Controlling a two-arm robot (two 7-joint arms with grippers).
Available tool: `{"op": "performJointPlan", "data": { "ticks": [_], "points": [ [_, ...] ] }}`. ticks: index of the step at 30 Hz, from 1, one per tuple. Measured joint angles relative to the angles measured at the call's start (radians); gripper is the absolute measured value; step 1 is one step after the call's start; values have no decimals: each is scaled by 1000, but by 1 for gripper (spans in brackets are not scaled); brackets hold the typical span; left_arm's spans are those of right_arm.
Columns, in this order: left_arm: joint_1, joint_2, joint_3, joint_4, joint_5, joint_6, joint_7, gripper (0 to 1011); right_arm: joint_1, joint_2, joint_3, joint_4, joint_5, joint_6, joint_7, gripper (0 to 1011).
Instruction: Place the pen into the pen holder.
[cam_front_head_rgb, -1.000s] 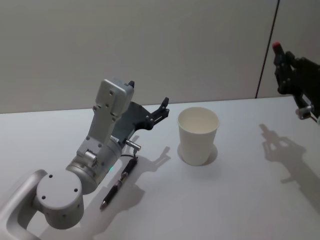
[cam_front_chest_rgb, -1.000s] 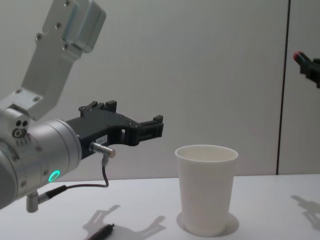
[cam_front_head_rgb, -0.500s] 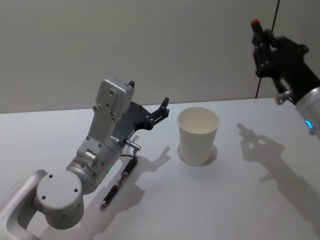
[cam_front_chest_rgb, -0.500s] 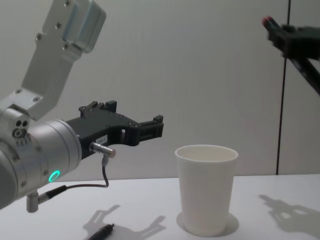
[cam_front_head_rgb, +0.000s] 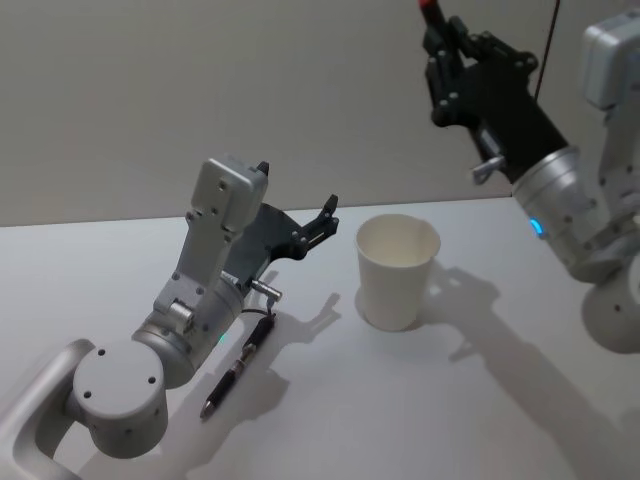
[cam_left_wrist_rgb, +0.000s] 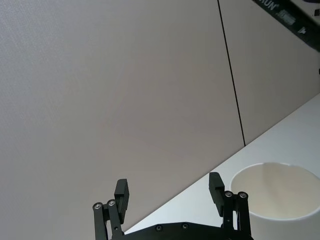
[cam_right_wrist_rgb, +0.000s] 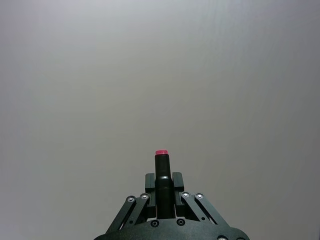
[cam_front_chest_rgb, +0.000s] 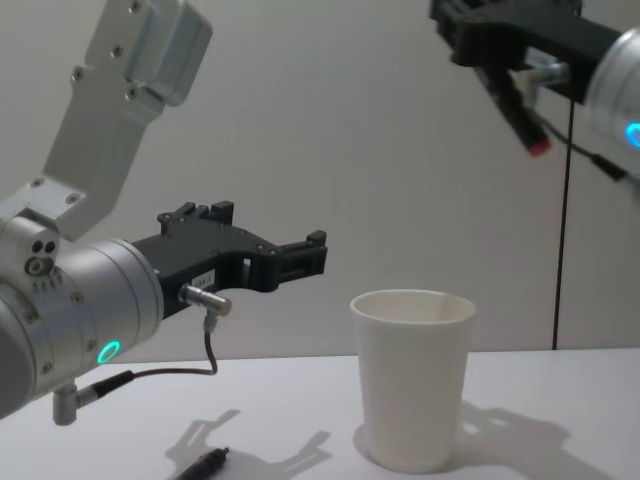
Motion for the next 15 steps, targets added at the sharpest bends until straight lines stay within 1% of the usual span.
{"op": "performJointPlan", "data": {
  "ticks": [8,15],
  "points": [
    [0,0,0,0,0,0,0,1001,14,-33,-25,47,-24,-41,-1,187],
    [0,0,0,0,0,0,0,1001,15,-47,-37,85,-37,-64,-11,187]
  ]
}}
